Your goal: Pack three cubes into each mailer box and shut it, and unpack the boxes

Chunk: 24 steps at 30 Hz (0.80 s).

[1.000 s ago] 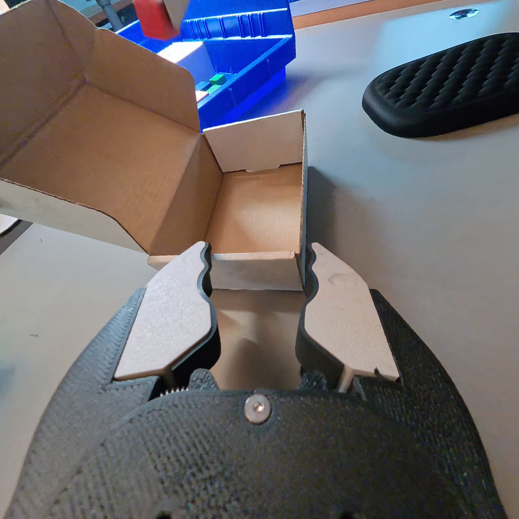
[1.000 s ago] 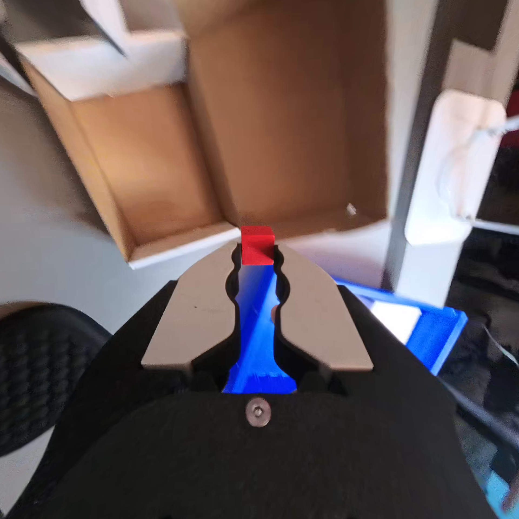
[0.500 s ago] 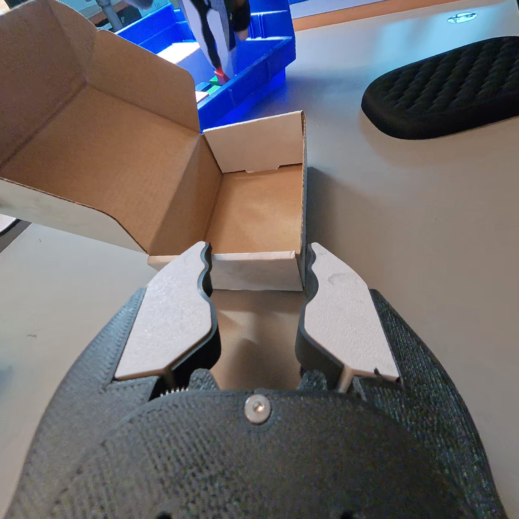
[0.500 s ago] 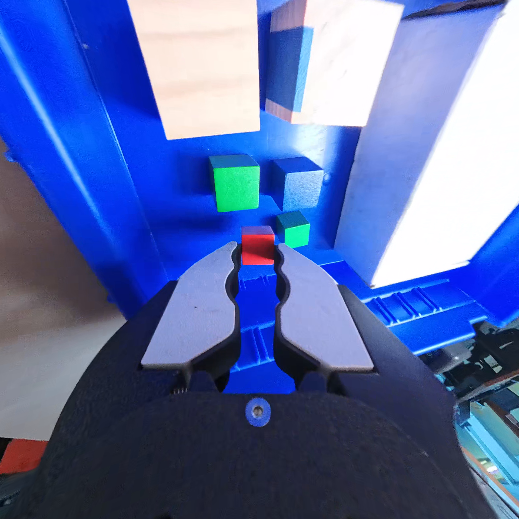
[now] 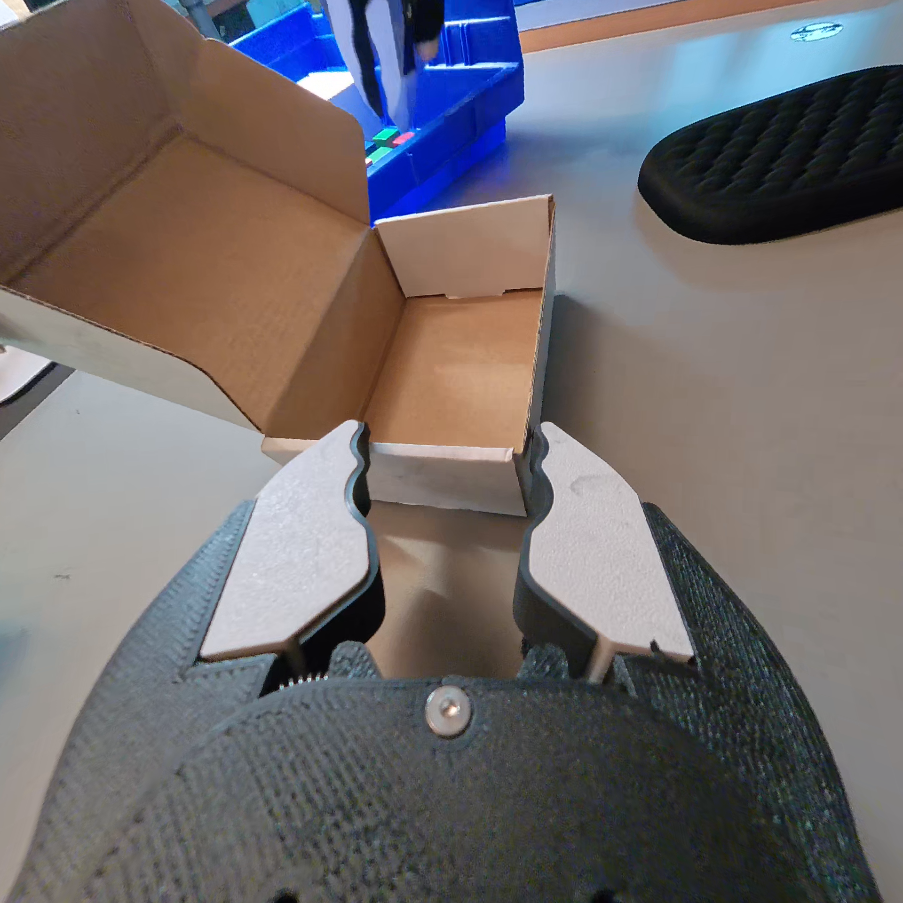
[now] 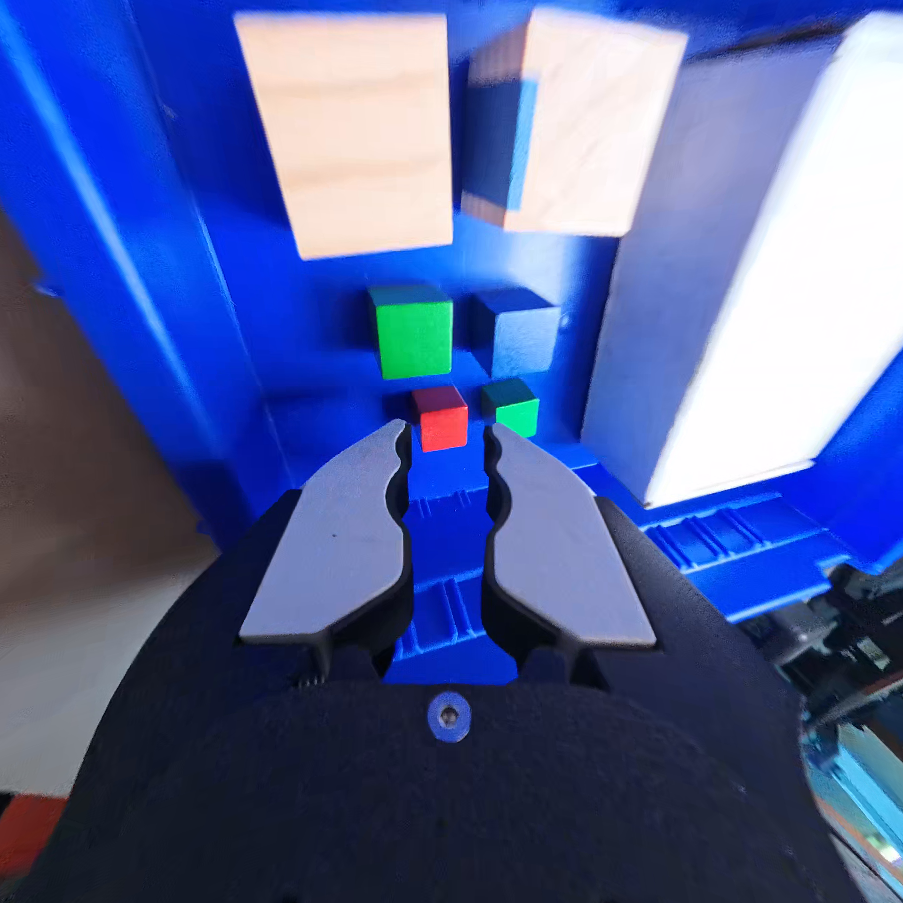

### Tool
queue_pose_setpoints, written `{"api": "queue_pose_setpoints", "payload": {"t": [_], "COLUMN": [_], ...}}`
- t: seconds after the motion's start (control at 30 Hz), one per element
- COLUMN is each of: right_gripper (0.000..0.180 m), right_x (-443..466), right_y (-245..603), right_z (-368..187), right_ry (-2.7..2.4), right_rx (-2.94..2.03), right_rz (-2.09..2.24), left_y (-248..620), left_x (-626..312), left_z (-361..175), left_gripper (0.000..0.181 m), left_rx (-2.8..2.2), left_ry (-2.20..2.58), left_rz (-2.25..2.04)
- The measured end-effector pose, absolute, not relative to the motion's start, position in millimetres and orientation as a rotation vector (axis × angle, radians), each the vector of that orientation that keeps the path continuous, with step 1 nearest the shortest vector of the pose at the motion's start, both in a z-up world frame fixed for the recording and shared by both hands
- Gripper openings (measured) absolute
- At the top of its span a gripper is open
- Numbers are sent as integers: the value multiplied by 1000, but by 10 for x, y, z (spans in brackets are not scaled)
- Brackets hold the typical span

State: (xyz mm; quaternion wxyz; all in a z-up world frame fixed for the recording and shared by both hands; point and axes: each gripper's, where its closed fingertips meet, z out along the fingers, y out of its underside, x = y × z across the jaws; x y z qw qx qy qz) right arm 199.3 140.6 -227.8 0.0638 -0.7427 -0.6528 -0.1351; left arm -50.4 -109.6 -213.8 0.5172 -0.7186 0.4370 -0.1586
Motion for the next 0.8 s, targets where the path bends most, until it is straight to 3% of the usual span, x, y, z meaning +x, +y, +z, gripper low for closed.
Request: {"api": "queue_pose_setpoints", "payload": {"t": [0.23, 0.37, 0.53, 0.67, 0.8], "right_gripper": [34, 35, 35, 38, 21], "right_x": [984, 725, 531, 374, 303], "right_y": [790, 378, 175, 164, 158], "right_z": [-1562, -1408, -1436, -1494, -1544], "right_ry": [-1715, -1646, -1542, -1421, -1360], "right_rx": [-1967, -1848, -1836, -1911, -1900], "right_rz": [383, 656, 770, 828, 760], "left_y": [-1110, -1101, -688, -372, -182], "left_x": [-513, -608, -920, -986, -941], "left_z": [-2106, -1802, -1592, -1531, -1513], "left_gripper": [71, 73, 60, 28, 18], "left_rx": [-1722, -1666, -1721, -1792, -1846], "left_ry": [1044, 916, 647, 498, 420], "left_rz": [-427, -636, -727, -774, -833]}}
